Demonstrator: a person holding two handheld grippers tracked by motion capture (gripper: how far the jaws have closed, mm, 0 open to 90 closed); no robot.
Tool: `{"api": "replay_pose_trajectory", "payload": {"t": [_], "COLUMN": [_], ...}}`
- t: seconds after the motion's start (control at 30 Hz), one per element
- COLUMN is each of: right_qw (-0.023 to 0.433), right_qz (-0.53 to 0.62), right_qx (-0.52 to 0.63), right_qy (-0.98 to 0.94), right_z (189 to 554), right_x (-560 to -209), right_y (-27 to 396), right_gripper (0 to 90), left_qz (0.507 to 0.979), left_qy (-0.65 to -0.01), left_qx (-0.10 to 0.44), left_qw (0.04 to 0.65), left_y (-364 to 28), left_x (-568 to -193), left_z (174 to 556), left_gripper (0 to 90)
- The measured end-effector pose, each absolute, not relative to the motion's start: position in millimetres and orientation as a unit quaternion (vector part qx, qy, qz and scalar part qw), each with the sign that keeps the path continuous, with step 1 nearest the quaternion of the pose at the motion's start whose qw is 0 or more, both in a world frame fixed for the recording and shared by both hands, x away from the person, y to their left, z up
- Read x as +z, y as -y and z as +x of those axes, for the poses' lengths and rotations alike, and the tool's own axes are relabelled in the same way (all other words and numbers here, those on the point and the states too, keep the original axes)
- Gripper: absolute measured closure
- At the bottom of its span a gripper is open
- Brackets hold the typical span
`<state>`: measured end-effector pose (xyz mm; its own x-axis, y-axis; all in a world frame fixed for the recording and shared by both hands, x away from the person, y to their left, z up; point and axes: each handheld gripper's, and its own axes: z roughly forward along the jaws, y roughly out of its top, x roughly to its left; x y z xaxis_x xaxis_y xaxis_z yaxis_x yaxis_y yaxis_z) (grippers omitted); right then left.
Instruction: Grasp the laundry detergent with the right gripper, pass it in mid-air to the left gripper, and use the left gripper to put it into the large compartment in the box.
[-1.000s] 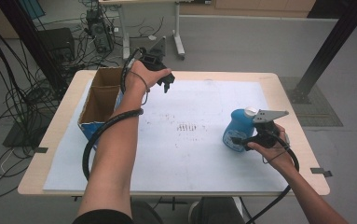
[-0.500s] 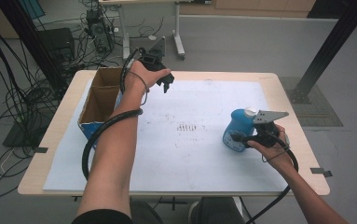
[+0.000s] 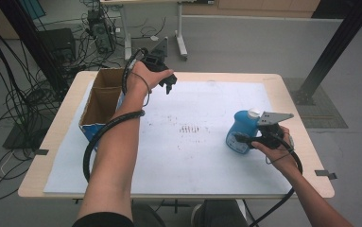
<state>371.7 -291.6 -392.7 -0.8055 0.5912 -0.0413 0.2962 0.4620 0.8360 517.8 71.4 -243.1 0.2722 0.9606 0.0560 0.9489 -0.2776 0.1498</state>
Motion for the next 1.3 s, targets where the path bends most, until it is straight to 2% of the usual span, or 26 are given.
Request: {"api": "replay_pose_trajectory", "payload": {"t": [1.3], "right_qw": [0.167], "right_qz": [0.261], "right_qx": [0.443], "right_qy": [-0.841], "right_z": [371.6], "right_x": [-392.3], "right_y": [291.2], "right_gripper": [41.7], "left_qz": [0.797], "left_qy": [-0.598], "left_qx": [0.073], "left_qw": [0.046], "left_y": [-72.2], "left_x": [-236.9], "left_z": [516.1], "left_gripper": [6.1]}}
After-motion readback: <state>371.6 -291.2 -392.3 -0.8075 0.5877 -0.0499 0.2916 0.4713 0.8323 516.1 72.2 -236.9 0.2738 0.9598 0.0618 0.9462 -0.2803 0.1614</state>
